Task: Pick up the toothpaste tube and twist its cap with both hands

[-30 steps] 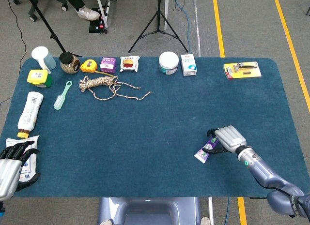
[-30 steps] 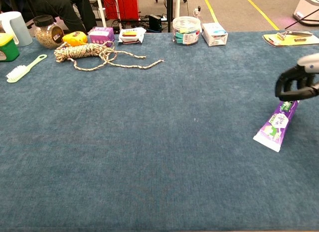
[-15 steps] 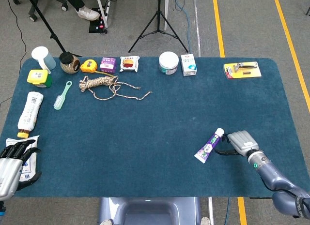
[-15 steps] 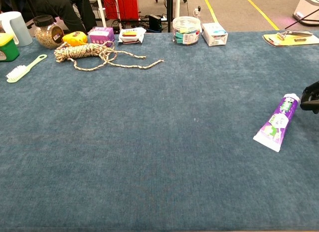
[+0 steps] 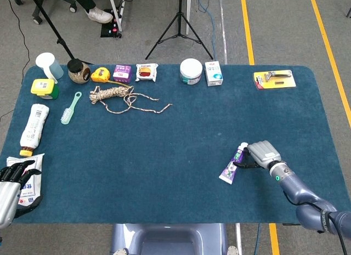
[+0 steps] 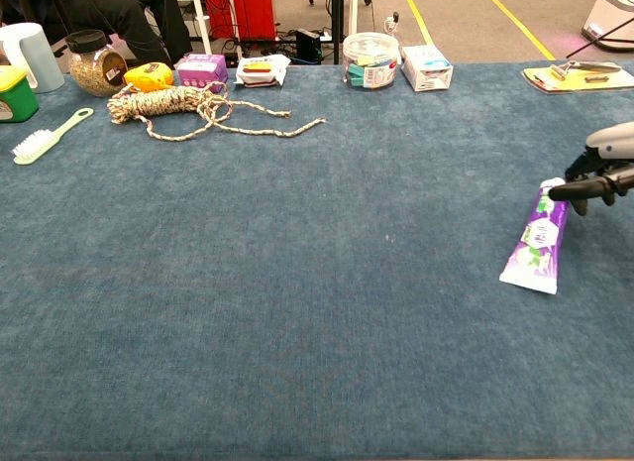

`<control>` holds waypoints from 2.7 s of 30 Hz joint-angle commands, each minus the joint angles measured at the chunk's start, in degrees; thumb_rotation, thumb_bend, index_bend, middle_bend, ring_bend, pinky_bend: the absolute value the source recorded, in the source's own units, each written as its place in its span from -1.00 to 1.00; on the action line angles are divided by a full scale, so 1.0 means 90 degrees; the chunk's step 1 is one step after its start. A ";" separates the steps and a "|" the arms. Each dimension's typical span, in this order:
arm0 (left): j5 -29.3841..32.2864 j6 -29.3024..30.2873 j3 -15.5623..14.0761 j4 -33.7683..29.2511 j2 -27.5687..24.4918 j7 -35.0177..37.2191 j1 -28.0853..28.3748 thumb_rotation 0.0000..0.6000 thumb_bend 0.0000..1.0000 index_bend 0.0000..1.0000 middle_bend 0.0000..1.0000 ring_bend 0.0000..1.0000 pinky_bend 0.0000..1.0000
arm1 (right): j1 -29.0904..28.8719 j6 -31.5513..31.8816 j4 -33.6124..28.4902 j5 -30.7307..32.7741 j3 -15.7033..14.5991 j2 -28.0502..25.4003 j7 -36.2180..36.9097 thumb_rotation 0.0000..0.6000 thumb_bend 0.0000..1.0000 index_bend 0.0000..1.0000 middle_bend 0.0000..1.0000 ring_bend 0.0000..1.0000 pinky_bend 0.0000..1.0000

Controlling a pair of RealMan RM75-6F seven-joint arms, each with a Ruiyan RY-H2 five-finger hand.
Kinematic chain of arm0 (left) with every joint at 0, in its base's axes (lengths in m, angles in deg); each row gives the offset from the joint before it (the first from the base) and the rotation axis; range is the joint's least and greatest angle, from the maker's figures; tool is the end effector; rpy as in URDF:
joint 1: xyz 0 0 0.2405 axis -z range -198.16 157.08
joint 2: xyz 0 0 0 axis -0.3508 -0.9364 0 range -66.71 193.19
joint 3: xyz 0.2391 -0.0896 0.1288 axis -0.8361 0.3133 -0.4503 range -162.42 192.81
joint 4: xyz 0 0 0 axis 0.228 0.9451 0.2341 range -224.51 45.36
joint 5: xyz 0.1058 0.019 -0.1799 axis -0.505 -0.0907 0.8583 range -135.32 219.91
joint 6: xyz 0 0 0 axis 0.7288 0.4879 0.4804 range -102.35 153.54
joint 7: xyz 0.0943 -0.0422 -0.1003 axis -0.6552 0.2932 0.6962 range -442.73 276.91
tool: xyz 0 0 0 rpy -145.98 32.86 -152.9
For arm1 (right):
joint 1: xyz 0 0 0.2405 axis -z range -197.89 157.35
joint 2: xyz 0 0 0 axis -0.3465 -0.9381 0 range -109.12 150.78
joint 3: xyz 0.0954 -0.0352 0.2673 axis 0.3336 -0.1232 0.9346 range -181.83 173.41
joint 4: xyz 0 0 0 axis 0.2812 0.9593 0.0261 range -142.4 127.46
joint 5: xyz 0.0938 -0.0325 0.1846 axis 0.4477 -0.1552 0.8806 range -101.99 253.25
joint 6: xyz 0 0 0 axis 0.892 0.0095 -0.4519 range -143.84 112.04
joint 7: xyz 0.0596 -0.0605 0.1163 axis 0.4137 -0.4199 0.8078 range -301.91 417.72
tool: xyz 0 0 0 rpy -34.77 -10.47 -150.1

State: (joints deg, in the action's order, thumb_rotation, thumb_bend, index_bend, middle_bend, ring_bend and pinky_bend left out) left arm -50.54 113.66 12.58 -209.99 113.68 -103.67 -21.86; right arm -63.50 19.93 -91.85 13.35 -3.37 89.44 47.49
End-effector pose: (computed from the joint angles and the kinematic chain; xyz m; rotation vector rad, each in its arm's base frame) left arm -0.2548 0.1294 0.2049 -1.4743 -0.8625 -0.7869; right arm -0.2729 -0.3653 0.0729 1.9765 -1.0489 0.4290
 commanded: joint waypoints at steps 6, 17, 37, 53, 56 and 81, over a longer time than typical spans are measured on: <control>0.0006 0.0036 -0.0027 0.0060 -0.0027 0.0072 -0.0044 1.00 -0.64 -0.37 -0.58 -0.65 -0.59 | -0.0240 -0.0154 0.0052 -0.0002 0.0174 0.0234 0.0022 -0.97 -0.43 -0.41 -0.25 -0.13 -0.27; -0.0011 0.0096 -0.0037 0.0109 -0.0052 0.0147 -0.0092 1.00 -0.64 -0.37 -0.58 -0.65 -0.59 | -0.0352 0.0305 -0.0221 -0.0251 0.0496 0.0253 0.0080 -0.97 -0.43 -0.40 -0.25 -0.13 -0.27; -0.0077 0.0235 -0.0002 0.0134 -0.0171 0.0266 -0.0140 1.00 -0.64 -0.37 -0.58 -0.65 -0.59 | -0.0515 0.1331 -0.0187 0.0452 0.0844 0.1180 -0.0974 -0.46 -0.43 -1.00 -0.83 -0.75 -0.54; -0.0155 0.0360 -0.0063 0.0167 -0.0279 0.0389 -0.0266 1.00 -0.64 -0.37 -0.58 -0.65 -0.59 | -0.0690 0.0910 -0.0702 0.0581 0.0733 0.1172 -0.1054 -0.30 -0.43 -0.90 -0.56 -0.43 -0.46; -0.0147 0.0354 -0.0051 0.0164 -0.0269 0.0381 -0.0262 1.00 -0.64 -0.37 -0.58 -0.65 -0.59 | -0.0667 0.0851 -0.0898 0.0303 0.0683 0.1059 -0.0892 -0.31 -0.43 -0.85 -0.51 -0.37 -0.42; -0.0139 0.0271 -0.0036 0.0137 -0.0213 0.0292 -0.0247 1.00 -0.64 -0.37 -0.58 -0.65 -0.59 | -0.0629 0.0473 -0.0695 -0.0527 -0.0097 0.0890 -0.0971 -0.33 -0.43 -0.76 -0.42 -0.28 -0.38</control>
State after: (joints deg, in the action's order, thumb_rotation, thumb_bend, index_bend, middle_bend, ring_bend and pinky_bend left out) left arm -51.78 116.11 12.25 -208.75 111.75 -101.04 -24.09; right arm -69.27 24.24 -97.99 8.93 -3.83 97.85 39.17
